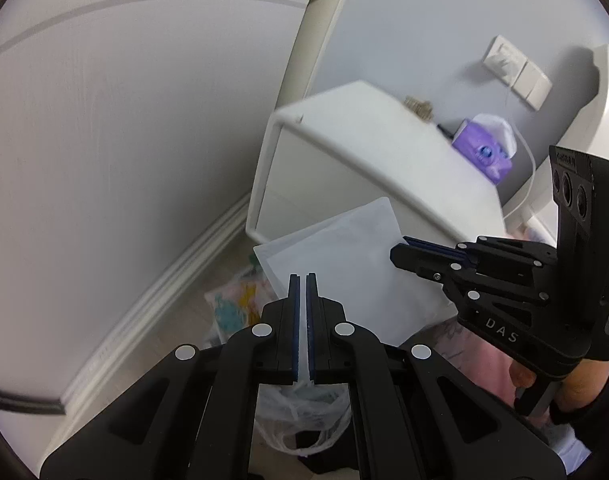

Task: Collect trash
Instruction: 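Lift the paper sheet with both grippers and carry it over the bin, then lower the paper sheet into the bin and open both grippers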

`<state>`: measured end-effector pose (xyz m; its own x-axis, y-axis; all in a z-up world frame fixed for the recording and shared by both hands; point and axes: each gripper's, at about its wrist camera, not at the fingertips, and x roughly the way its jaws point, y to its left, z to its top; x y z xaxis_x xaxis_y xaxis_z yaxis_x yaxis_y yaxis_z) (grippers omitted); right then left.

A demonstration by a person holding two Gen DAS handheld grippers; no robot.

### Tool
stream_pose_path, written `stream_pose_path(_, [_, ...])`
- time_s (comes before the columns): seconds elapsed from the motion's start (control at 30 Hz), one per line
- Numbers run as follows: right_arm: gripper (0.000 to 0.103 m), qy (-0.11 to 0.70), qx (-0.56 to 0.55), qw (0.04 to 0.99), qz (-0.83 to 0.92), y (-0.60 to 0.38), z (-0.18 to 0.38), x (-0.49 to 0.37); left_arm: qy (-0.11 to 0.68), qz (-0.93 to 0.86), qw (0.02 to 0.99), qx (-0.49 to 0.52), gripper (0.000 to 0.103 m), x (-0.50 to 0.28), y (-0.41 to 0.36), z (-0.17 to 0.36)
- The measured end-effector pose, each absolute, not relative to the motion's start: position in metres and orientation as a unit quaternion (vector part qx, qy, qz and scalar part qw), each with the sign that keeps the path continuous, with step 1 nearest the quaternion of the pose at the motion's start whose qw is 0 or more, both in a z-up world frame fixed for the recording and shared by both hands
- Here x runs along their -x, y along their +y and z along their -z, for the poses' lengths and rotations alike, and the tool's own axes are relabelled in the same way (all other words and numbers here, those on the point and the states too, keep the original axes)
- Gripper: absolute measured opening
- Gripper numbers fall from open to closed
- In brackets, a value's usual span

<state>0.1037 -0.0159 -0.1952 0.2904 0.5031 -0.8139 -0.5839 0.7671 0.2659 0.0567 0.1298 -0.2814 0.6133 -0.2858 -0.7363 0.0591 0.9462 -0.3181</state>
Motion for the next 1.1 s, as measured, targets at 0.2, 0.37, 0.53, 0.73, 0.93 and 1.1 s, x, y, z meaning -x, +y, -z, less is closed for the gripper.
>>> stream_pose_path(0.2, [0.006,0.522,0.062,0.775,-0.351,-0.004,0.231,-0.106,0.462,0.098,0.869,0.144,0.002,-0.066,0.125,0.325])
stream_pose_path(0.37, [0.006,0.545,0.076,0.755,-0.357,0.007,0.261,-0.114,0.490,0.099,0.852,0.154,0.002,-0.077,0.125,0.361])
stream_pose_path(0.53, [0.006,0.565,0.104,0.732,-0.367,0.025,0.293,-0.137,0.518,0.099,0.835,0.159,0.002,-0.092,0.126,0.395])
stream_pose_path(0.73, [0.006,0.597,0.129,0.692,-0.384,0.036,0.344,-0.141,0.545,0.100,0.816,0.165,0.002,-0.107,0.128,0.431])
stream_pose_path(0.93, [0.006,0.621,0.136,0.665,-0.391,0.048,0.378,-0.139,0.569,0.098,0.799,0.166,0.002,-0.115,0.128,0.467])
stream_pose_path(1.1, [0.011,0.623,0.156,0.659,-0.391,0.054,0.397,-0.133,0.581,0.096,0.792,0.161,0.002,-0.120,0.126,0.482])
